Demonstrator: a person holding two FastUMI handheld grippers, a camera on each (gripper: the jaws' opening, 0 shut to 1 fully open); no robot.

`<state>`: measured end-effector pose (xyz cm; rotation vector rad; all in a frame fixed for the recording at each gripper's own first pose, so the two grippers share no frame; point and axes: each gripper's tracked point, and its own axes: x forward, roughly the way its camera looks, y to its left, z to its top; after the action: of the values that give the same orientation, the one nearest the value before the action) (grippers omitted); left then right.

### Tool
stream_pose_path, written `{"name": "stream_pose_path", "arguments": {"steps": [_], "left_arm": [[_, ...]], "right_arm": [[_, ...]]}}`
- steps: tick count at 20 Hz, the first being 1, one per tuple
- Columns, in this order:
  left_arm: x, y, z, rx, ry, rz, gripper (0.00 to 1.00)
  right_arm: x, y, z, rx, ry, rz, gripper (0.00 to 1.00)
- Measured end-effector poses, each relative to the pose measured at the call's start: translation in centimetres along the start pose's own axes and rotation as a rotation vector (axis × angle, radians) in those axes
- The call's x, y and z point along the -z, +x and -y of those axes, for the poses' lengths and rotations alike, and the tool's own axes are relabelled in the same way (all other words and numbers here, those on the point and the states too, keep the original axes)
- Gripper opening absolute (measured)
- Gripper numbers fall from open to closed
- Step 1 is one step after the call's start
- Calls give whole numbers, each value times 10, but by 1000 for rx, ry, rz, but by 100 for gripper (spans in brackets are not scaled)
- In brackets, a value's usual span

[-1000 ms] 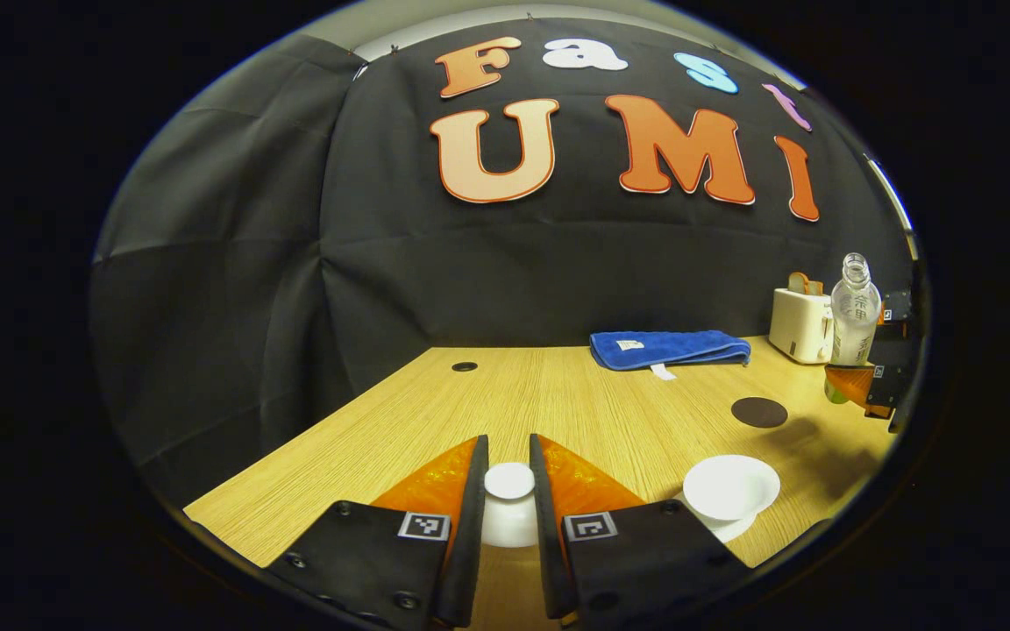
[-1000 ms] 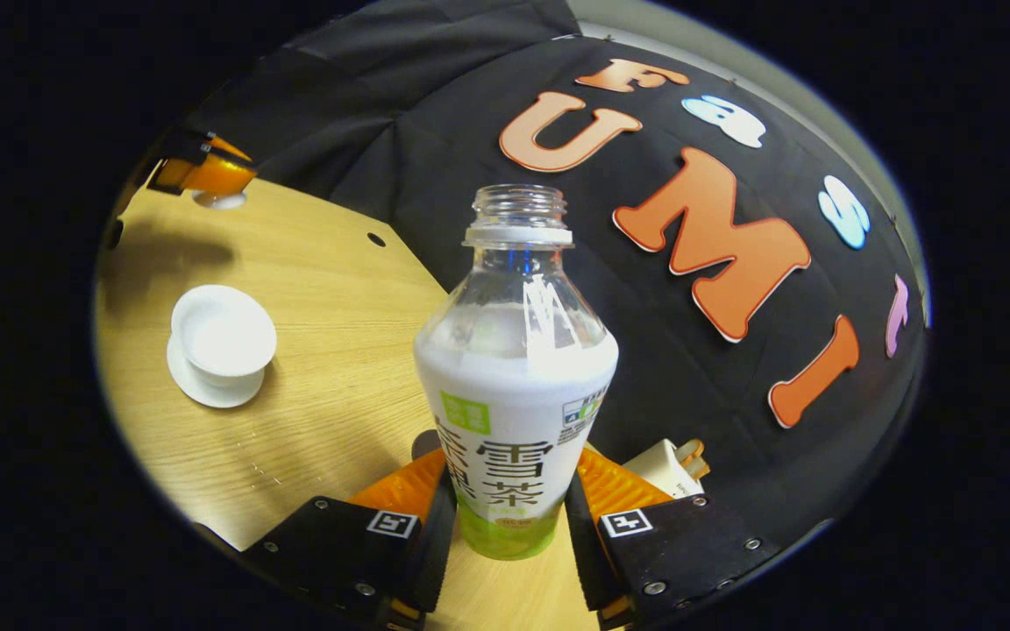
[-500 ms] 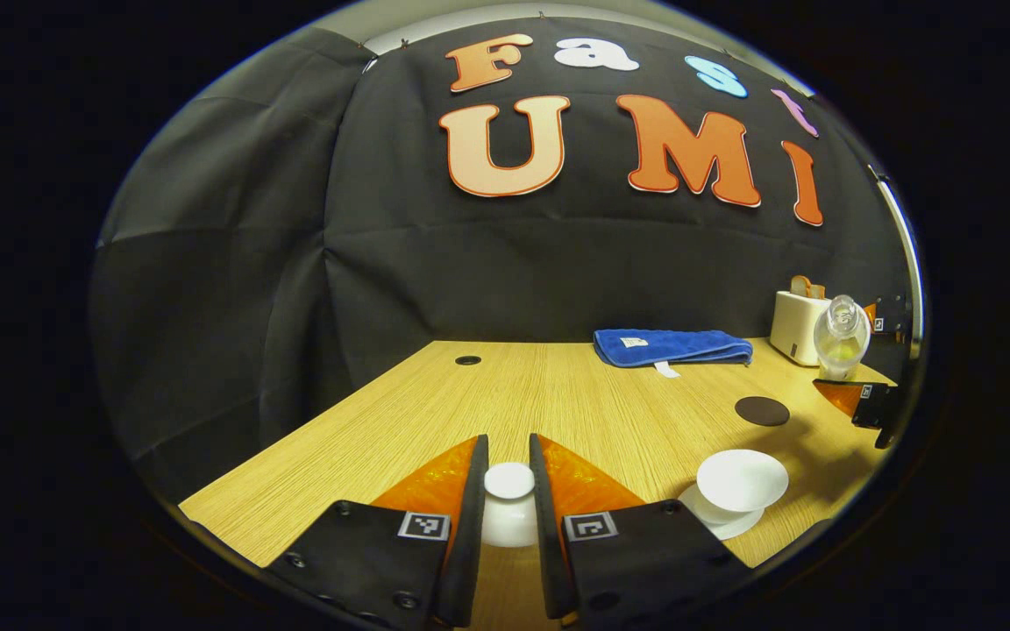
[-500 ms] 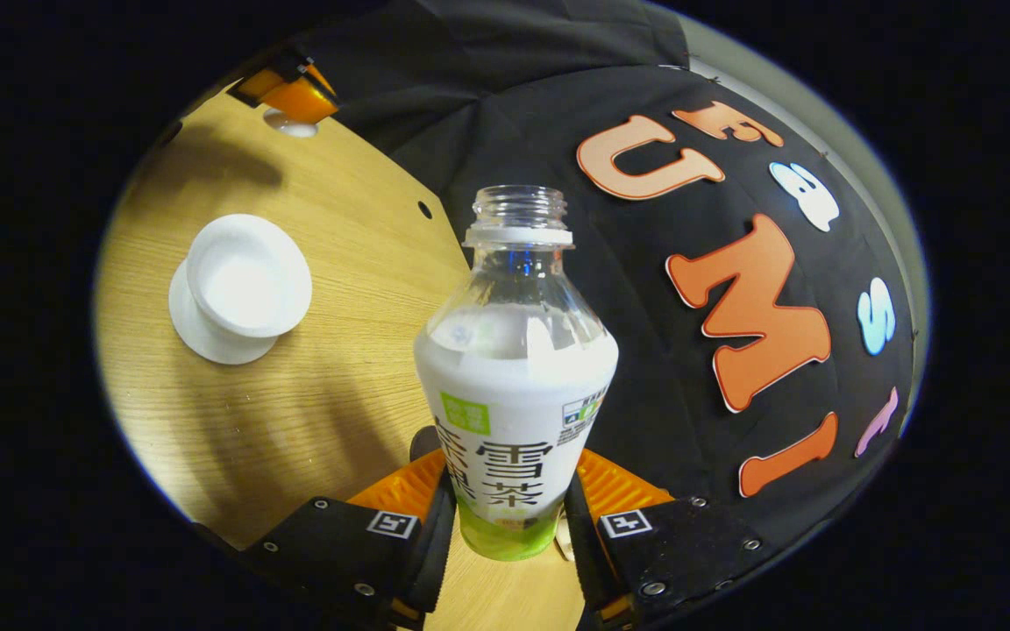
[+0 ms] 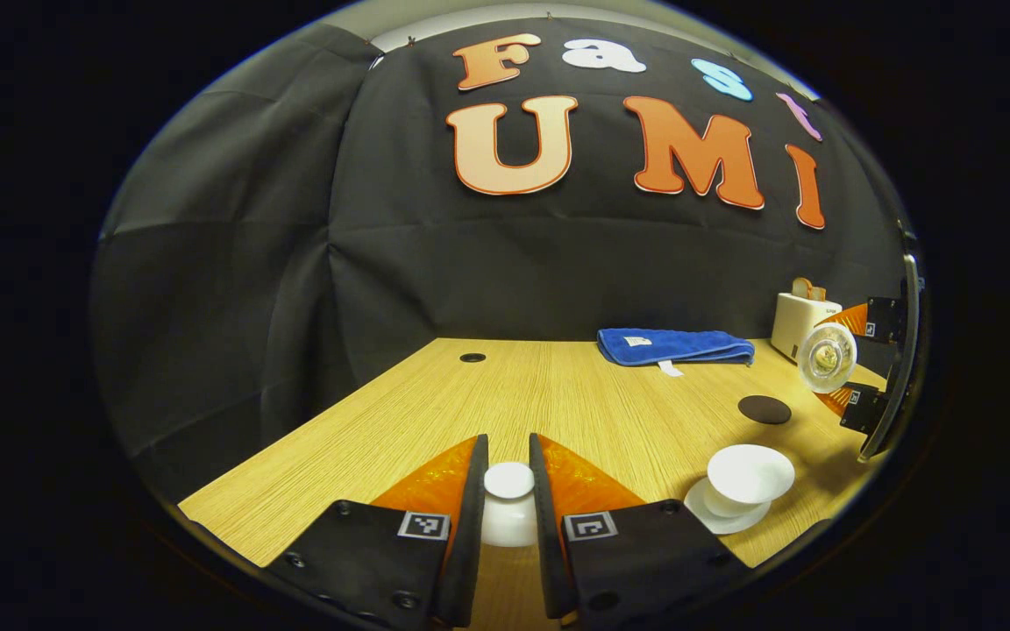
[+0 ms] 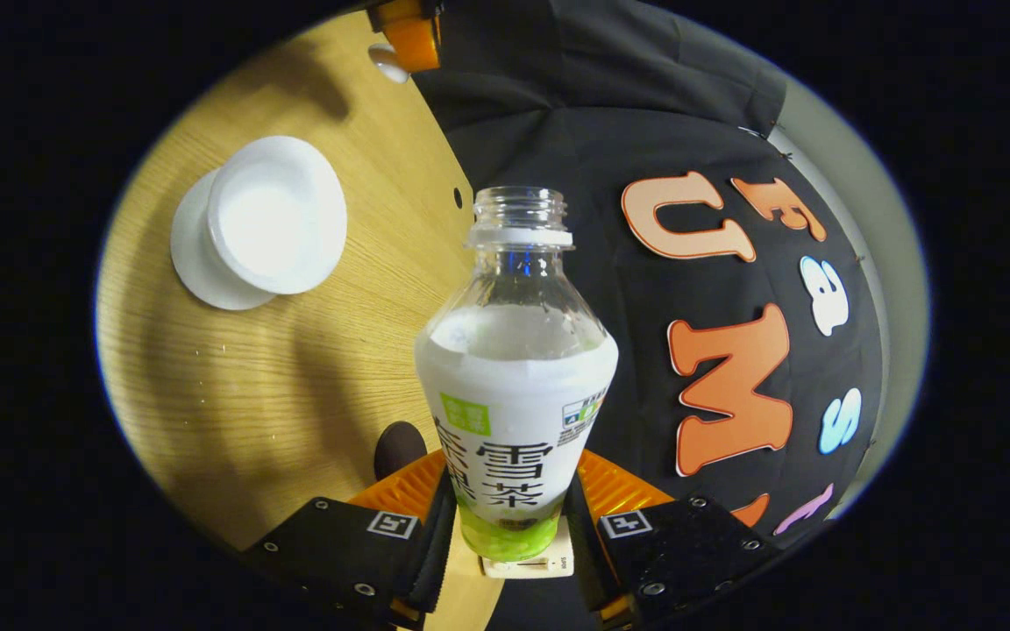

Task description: Open the teacup lid with one hand, grasp the water bottle and pour water into the teacup with the other hand; after pouring, place the water bottle on the coaster and then close the teacup lid.

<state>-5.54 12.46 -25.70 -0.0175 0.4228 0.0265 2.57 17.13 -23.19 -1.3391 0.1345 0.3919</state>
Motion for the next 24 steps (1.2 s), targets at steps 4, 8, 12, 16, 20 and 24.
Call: {"name": "stream_pose_path", "arguments": {"steps": [4,8,12,16,20,24], "left_arm": [[0,-1,-3,1,-3,1,32],[4,-3,-6,-2,-5,-5,34],[3,-4,-8,-3,-6,-4,34],[2,-4,-7,0,0,-2,34],[5,-5,-8,-2,6,-11,32],[3,-5,-8,-3,8,-6,34]], "right_arm": [[-6,0,9,45,-104,13,61],[-7,2,10,67,-187,21,61],[-13,0,10,85,-260,38,61],[-13,1,15,114,-303,48,61],[-16,3,29,154,-360,68,61],[-19,4,34,170,-380,80,61]]}}
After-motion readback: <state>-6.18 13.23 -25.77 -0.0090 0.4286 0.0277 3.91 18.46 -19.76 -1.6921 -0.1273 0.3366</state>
